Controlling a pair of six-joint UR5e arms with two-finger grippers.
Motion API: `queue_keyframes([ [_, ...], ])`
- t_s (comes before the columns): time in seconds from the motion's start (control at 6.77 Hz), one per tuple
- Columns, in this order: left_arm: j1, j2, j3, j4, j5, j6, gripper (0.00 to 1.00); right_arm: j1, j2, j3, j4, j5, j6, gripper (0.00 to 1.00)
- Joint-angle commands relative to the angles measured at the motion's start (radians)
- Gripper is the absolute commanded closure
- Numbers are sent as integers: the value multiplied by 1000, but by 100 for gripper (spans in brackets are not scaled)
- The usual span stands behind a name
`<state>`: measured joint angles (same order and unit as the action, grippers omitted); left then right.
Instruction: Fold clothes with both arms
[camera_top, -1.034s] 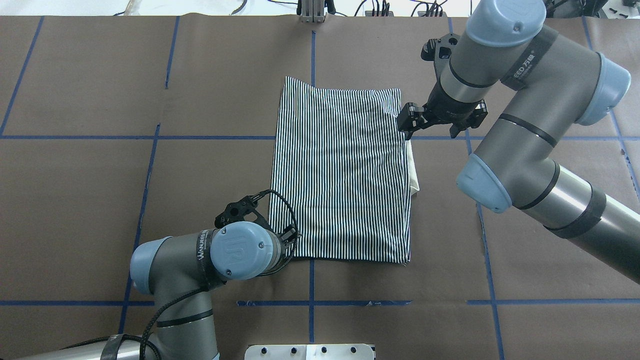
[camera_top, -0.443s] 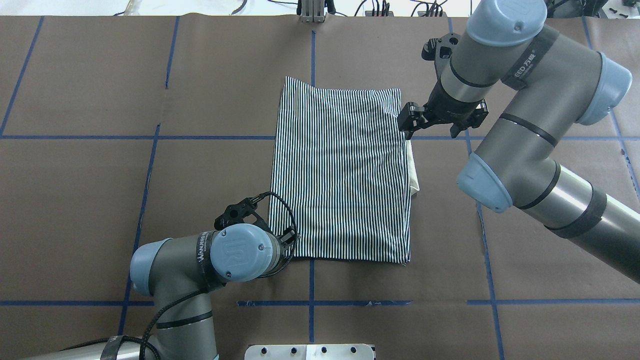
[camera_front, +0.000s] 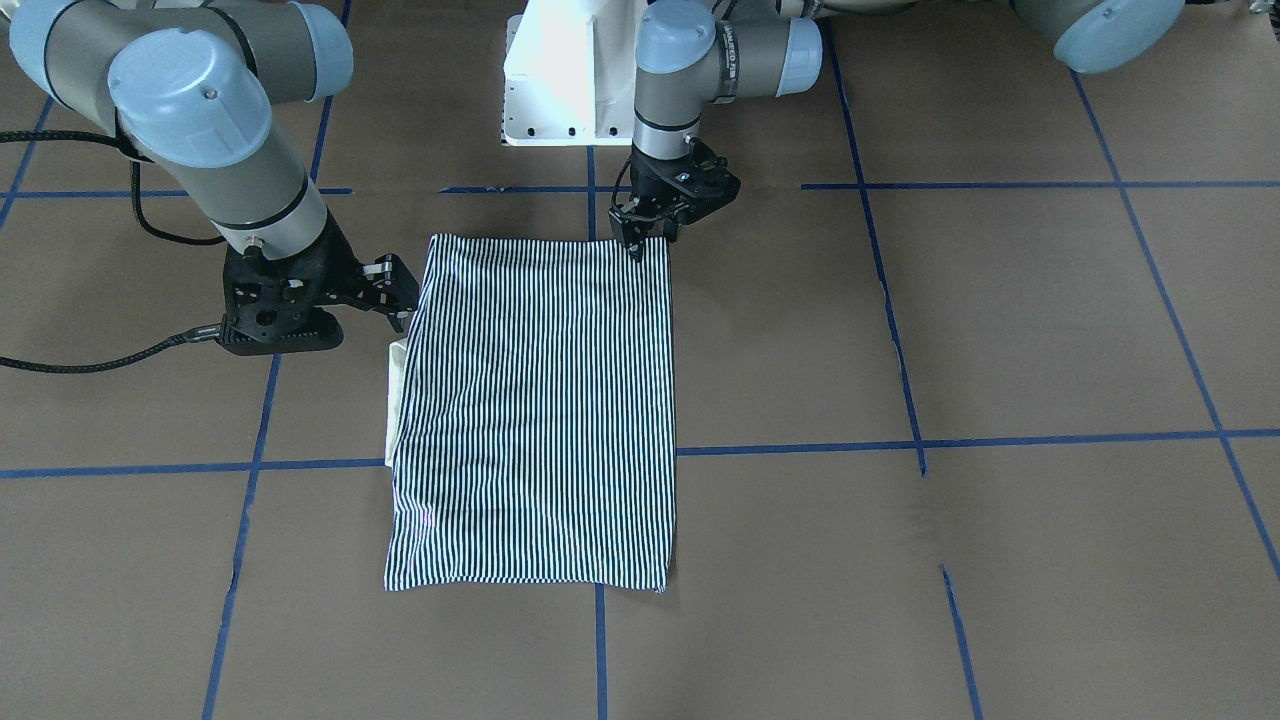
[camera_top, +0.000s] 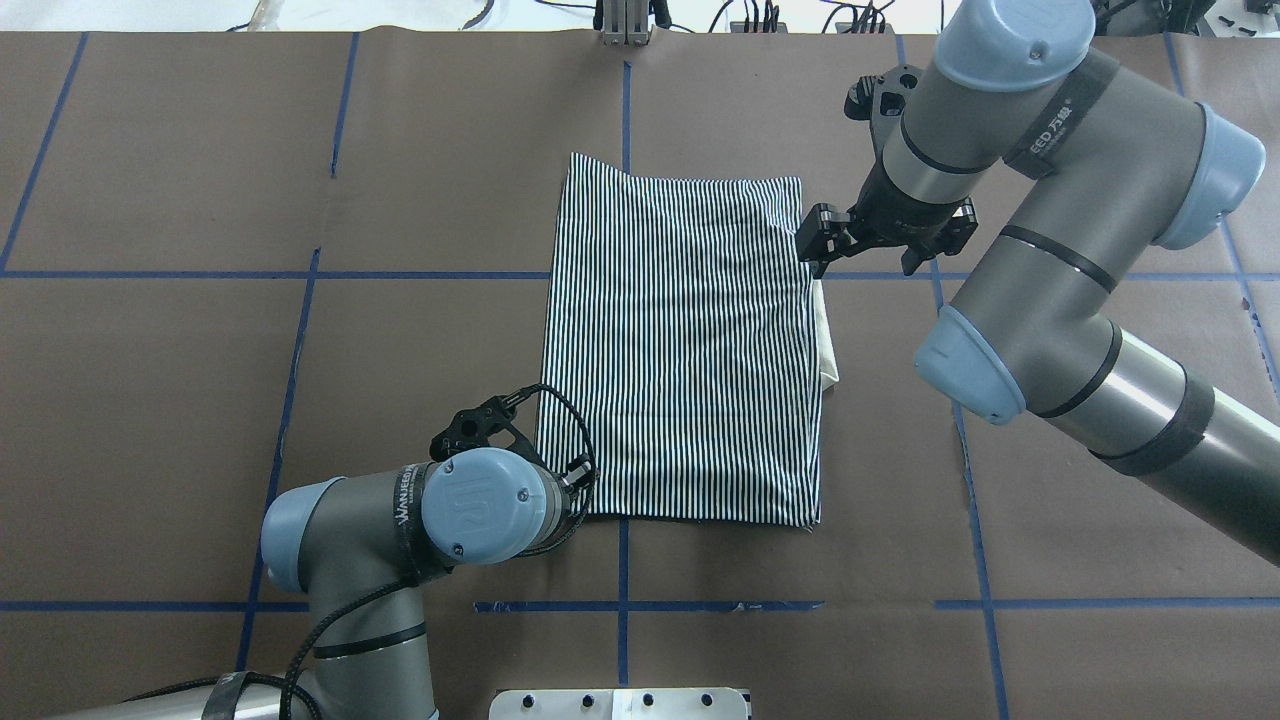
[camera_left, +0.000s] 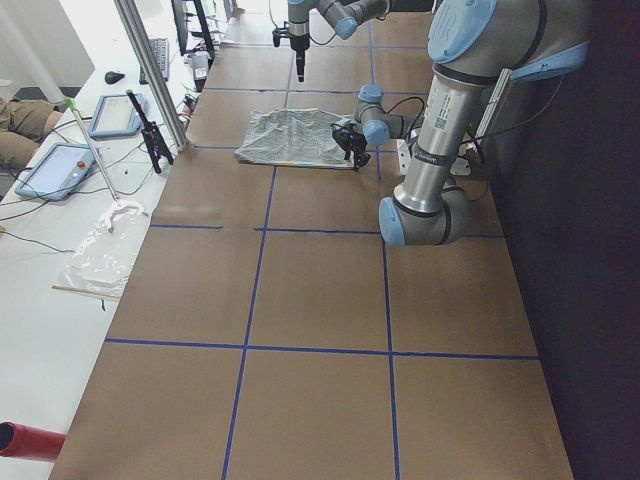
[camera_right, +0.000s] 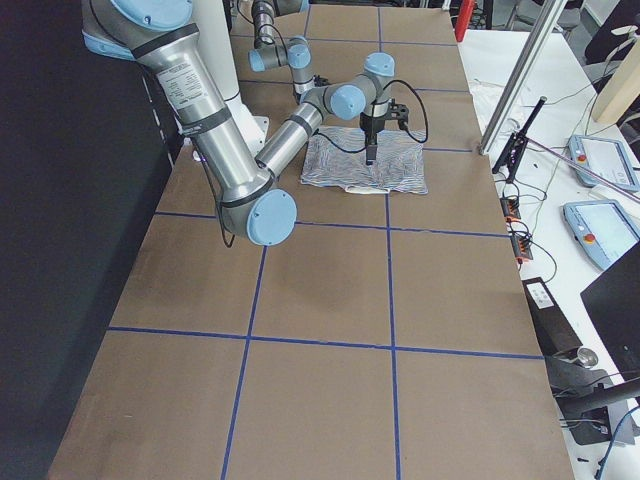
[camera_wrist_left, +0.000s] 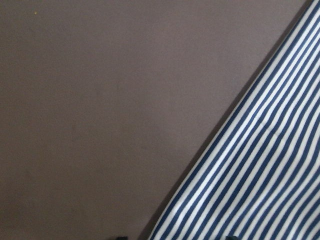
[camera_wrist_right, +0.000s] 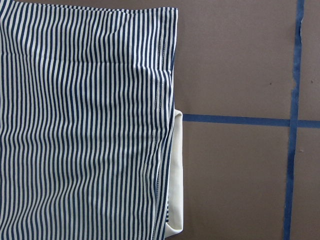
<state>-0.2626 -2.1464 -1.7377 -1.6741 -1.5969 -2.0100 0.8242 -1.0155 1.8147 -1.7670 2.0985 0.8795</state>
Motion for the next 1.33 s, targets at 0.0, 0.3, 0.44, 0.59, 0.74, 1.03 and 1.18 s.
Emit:
queue_keyframes([
  [0.0,0,-4,3,1,0,0,69,7,-2,0,0,14,-1,0],
  [0.3,0,-4,-2,2,3,7,100,9,-2,0,0,17,-1,0],
  [0.44,0,-4,-6,1,3,19,100,9,-2,0,0,17,-1,0],
  [0.59,-1,-4,-19,2,2,49,100,7,-8,8,0,17,1,0],
  [0.74,-4,6,-49,2,0,57,100,7,-21,26,4,18,42,0],
  [1.03,-3,14,-74,1,-6,59,100,-31,-43,75,7,40,239,0],
  [1.18,-3,16,-85,1,-6,59,100,-84,-40,98,9,34,365,0],
])
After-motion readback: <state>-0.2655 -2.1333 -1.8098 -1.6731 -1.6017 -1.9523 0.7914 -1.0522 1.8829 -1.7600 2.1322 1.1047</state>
